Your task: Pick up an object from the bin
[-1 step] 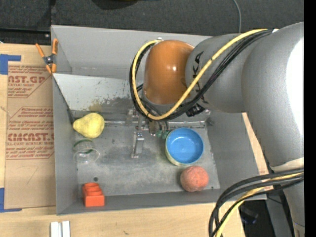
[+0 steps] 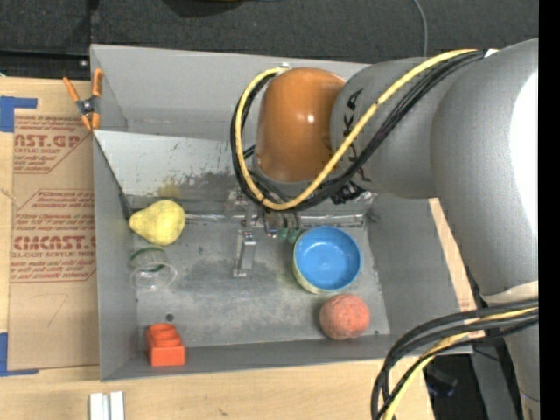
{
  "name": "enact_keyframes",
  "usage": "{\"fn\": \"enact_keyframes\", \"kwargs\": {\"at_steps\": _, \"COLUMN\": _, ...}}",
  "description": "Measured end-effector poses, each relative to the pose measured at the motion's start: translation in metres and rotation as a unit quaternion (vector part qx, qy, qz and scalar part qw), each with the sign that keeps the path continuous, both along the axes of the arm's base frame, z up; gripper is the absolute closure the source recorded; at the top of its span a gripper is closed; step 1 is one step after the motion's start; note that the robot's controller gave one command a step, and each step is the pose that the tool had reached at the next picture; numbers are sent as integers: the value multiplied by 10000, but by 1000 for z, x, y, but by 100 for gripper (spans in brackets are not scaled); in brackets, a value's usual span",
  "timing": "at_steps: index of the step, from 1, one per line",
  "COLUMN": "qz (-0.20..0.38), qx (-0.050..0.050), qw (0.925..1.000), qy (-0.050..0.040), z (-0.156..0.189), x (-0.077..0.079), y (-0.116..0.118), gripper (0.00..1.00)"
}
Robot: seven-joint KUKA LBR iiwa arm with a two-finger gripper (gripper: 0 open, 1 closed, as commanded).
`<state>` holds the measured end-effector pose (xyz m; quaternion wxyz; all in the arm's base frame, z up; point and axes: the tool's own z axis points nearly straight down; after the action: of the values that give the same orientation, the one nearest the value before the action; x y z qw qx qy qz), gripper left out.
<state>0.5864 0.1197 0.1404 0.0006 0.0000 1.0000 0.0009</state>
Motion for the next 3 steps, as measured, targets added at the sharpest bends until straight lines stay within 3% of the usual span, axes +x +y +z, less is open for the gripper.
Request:
{"fn": "enact_keyframes", "kwargs": {"at_steps": 1, "qz": -101, "qx": -2, "qw": 9999, "qy": 35, "z": -71, "x": -13, "y": 75, "gripper": 0}}
{"fn": "enact_keyframes", "kwargs": {"at_steps": 2, "qz": 877, "qx": 7, "qw": 9961, "qy": -21, "z": -22, "x": -1, "y": 96, "gripper": 0}}
{"fn": "enact_keyframes", "kwargs": {"at_steps": 3, "qz": 3148, "qx": 16, "qw": 9491, "qy": 27, "z": -41, "x": -54, "y": 126, "gripper": 0}}
